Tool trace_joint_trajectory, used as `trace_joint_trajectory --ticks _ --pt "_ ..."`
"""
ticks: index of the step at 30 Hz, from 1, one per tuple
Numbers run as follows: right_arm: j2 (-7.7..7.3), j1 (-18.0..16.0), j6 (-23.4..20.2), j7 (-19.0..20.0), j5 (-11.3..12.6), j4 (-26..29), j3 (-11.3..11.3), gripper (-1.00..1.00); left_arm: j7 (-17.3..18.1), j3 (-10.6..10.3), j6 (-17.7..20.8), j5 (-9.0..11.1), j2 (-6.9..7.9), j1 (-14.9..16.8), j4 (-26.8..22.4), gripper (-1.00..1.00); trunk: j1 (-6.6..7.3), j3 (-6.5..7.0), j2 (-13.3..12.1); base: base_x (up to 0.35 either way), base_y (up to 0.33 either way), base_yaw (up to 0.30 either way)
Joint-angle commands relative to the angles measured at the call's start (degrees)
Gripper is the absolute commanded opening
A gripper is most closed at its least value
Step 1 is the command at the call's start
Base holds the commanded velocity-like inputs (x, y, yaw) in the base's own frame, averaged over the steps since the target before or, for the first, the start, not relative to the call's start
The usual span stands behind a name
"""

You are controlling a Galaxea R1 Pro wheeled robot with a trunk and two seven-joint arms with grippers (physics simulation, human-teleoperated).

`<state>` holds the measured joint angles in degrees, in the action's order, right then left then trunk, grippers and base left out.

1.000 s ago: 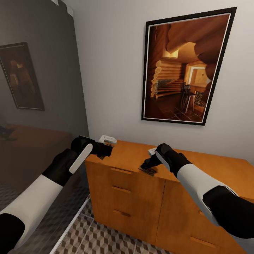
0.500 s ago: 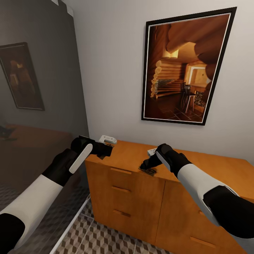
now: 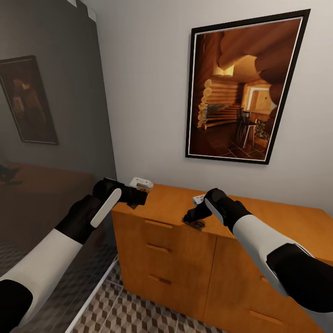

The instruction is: Take the four mousetraps from the cabinet in the bathroom and place them on the bathroom floor. Make sure all four end up on the same floor surface, and ensure that at least two of them are either under or directly next to the same bathroom sink.

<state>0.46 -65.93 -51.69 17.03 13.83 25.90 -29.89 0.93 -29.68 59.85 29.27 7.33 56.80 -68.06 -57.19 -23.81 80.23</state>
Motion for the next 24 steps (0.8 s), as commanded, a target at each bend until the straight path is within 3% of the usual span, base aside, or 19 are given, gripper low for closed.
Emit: trace_joint_trajectory --ticks 1,14,24 --pt "-0.08 -0.1 -0.2 -0.1 0.4 0.0 -0.4 1.00 0.1 -0.1 0.1 -0.3 0.05 0.1 -0.1 -1.00 0.00 -0.07 0.0 0.000 0.000 0.000" --pt "-0.70 -0.1 0.1 -0.1 0.3 -0.3 -0.3 1.00 0.1 -0.1 0.1 -0.3 0.05 0.1 -0.1 -1.00 0.00 -0.07 0.0 0.000 0.000 0.000" --pt "-0.71 -0.1 4.7 0.1 0.1 -7.2 -0.5 1.00 0.1 -0.1 0.1 -0.3 0.05 0.0 -0.1 -1.00 0.00 -0.07 0.0 0.000 0.000 0.000"
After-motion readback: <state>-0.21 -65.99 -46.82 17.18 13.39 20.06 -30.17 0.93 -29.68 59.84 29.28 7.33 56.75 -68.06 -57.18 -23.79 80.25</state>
